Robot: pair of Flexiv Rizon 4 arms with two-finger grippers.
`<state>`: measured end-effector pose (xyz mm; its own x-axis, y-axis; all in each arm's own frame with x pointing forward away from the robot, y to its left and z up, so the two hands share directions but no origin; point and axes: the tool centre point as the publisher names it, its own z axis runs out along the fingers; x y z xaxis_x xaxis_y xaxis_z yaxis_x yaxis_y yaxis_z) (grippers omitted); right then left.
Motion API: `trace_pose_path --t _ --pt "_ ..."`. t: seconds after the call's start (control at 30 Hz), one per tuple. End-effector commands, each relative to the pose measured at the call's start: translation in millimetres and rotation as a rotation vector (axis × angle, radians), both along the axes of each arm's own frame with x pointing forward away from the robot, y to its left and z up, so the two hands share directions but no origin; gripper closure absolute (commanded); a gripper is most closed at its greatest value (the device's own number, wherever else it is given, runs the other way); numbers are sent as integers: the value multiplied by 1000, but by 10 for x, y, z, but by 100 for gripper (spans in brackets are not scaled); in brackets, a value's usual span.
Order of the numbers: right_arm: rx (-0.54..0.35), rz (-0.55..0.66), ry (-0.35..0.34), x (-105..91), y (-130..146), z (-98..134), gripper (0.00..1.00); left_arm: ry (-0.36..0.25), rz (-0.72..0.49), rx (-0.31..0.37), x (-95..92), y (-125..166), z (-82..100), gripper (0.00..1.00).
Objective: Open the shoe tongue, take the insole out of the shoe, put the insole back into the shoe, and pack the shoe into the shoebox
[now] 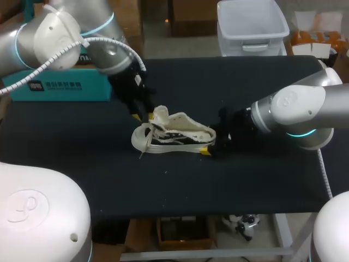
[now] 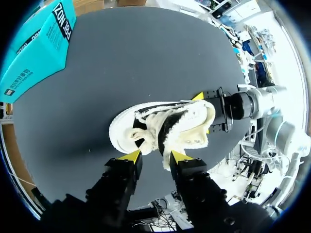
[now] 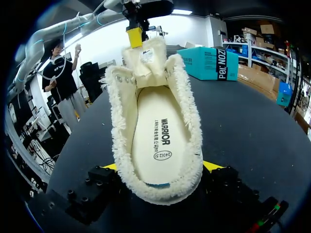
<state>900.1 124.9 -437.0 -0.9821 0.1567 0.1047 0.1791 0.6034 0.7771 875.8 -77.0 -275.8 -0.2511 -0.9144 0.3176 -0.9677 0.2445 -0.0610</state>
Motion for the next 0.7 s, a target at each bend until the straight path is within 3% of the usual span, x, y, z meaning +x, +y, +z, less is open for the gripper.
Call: trace_pose_path --t 0.03,0.1,0.13,0.2,0.47,0.63,0.7 --pt "3 2 1 28 -3 -156 100 -56 -93 6 -190 -41 333 59" --pt "3 2 1 28 -3 -156 100 -78 -172 11 -235 -112 445 78" --pt "3 2 1 28 -3 -156 100 -91 -219 8 -253 -163 507 99" --pt "3 2 1 28 -3 -156 100 -100 -292 10 -276 -226 563 100" --pt "3 2 1 28 -3 -156 100 -225 -892 45 -293 -469 640 100" --pt "3 2 1 28 -3 -156 100 -243 -1296 62 -204 -508 647 100" --pt "3 2 1 28 -3 -156 100 -253 -1406 57 -146 -505 628 100"
